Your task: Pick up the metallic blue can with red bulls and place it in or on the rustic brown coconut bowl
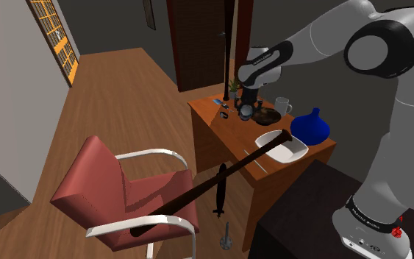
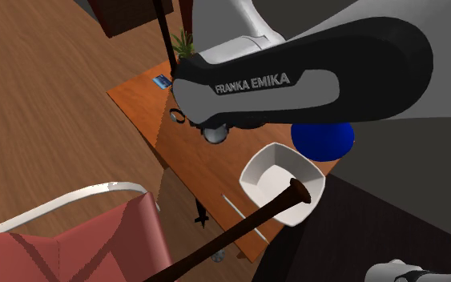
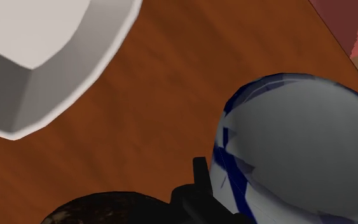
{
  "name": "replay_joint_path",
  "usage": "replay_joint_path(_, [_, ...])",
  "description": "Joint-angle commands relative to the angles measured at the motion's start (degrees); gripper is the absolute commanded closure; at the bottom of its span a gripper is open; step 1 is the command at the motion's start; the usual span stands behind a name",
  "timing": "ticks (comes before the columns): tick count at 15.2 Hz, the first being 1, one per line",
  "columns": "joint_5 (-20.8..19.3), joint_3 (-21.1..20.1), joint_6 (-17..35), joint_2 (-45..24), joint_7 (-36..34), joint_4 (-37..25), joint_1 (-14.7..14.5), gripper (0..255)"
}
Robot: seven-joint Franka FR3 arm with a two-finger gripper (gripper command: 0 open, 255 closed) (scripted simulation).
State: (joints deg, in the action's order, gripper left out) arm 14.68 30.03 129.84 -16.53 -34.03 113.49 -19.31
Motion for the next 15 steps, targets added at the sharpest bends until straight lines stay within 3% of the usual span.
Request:
replay_joint_path(1, [-0.76, 0.27, -1.33, 0.89, -0.64, -0.61, -0.27, 255])
replay_joint_path(4, [-1.55, 0.55, -2.8, 1.85, -1.22, -1.28, -0.49, 255])
replay_joint_path(15, [3.34, 3.43, -7.71, -4.77, 14.44, -10.13, 11.52, 255])
